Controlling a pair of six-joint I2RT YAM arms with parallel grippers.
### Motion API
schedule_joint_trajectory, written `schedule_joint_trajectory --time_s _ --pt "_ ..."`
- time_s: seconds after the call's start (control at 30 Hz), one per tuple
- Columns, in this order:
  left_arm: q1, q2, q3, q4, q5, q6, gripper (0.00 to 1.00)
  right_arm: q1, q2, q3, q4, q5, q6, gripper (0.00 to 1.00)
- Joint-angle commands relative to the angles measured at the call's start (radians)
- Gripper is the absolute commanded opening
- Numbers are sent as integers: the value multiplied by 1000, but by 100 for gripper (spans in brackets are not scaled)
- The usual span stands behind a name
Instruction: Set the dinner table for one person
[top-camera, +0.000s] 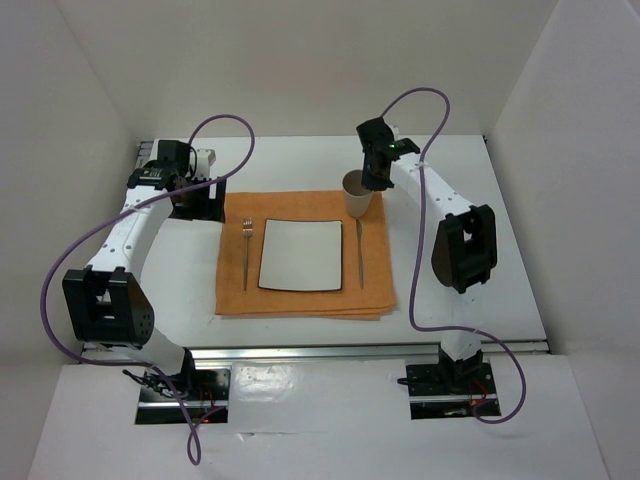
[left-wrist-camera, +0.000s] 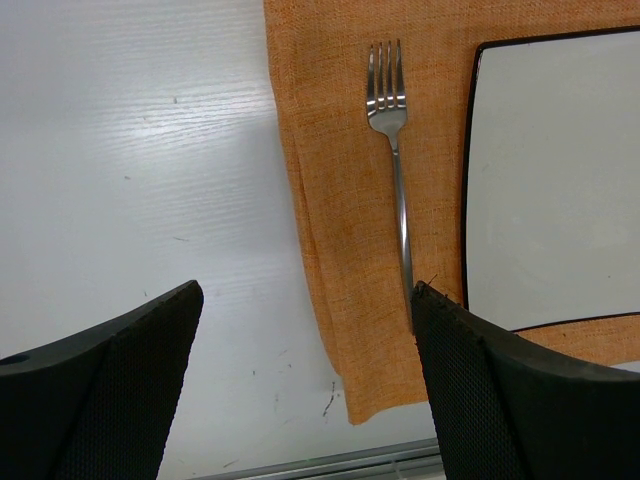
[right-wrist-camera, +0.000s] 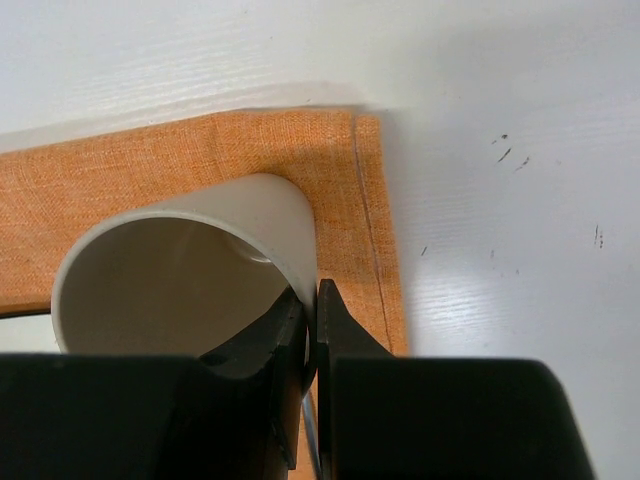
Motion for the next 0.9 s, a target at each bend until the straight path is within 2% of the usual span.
schedule_joint_trajectory --time_s 0.0,0.3,0.5,0.53,0.6,0.67,0.7,0.83,0.87 --pt "6 -38 0 7 21 14 91 5 -3 43 15 12 -19 0" --pt "6 -38 0 7 21 14 91 5 -30 -105 136 -28 0 0" --pt "6 -38 0 7 21 14 91 5 -21 -104 136 -28 9 2" --pt "6 -38 0 7 21 14 91 5 -21 -104 136 -28 9 7" --pt "6 -38 0 7 21 14 91 5 -21 -75 125 -37 0 26" --pt "6 -38 0 7 30 14 91 5 -12 -61 125 -37 -19 36" --pt "6 -38 0 7 30 14 91 5 -12 -46 125 -37 -19 50" --pt "6 -38 0 7 30 14 91 5 6 -13 105 -37 -28 65" --pt "6 -38 0 7 30 14 91 5 6 -4 105 -37 -28 65"
